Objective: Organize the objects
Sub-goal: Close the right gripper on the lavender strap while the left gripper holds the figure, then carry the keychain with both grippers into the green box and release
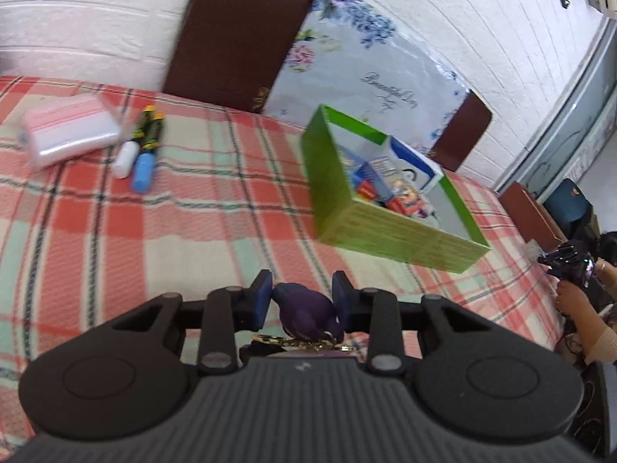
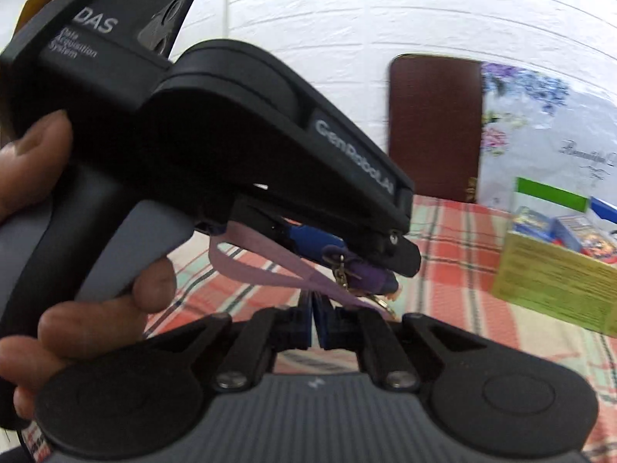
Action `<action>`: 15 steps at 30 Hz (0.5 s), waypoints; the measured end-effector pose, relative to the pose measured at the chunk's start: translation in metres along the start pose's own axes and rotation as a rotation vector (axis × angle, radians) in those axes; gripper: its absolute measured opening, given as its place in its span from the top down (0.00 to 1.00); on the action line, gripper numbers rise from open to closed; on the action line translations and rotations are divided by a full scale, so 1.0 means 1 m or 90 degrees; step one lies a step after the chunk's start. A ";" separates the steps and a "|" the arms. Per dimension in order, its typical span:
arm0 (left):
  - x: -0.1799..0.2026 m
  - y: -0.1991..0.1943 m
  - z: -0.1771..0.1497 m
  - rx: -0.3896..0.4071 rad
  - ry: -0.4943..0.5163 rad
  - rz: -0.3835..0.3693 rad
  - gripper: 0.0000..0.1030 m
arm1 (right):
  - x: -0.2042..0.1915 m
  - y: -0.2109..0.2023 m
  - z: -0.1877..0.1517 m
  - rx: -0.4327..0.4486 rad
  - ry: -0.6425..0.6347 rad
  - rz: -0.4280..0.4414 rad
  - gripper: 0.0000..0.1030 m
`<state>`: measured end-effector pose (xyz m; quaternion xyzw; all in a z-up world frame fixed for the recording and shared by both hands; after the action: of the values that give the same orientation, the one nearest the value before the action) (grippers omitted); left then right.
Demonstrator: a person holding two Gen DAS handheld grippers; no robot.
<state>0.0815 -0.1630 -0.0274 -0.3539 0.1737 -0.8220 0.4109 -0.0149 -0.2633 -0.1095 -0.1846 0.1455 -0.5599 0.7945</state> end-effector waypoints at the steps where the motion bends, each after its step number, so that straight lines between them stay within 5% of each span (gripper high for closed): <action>1: 0.005 0.003 0.000 -0.003 0.000 -0.010 0.65 | 0.004 -0.004 0.000 0.003 0.003 -0.004 0.96; 7: 0.045 0.022 0.000 -0.011 0.035 -0.059 0.65 | 0.033 -0.026 -0.002 0.013 0.015 -0.049 0.96; 15: 0.120 0.067 0.043 0.021 0.118 -0.101 0.65 | 0.112 -0.036 0.026 0.042 -0.008 -0.137 0.96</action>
<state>0.1007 -0.2986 0.0165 -0.2825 0.1691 -0.8837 0.3327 0.0035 -0.3761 -0.0733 -0.1766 0.1014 -0.6451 0.7364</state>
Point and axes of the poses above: each gripper's, at about its wrist camera, not at the fingertips, and y roughly the way its jaws point, x to its right, z to its top, the point moved 5 cm from there along y, roughly the way its jaws point, and after that the axes turned 1 degree about -x, right-handed, at the moved point
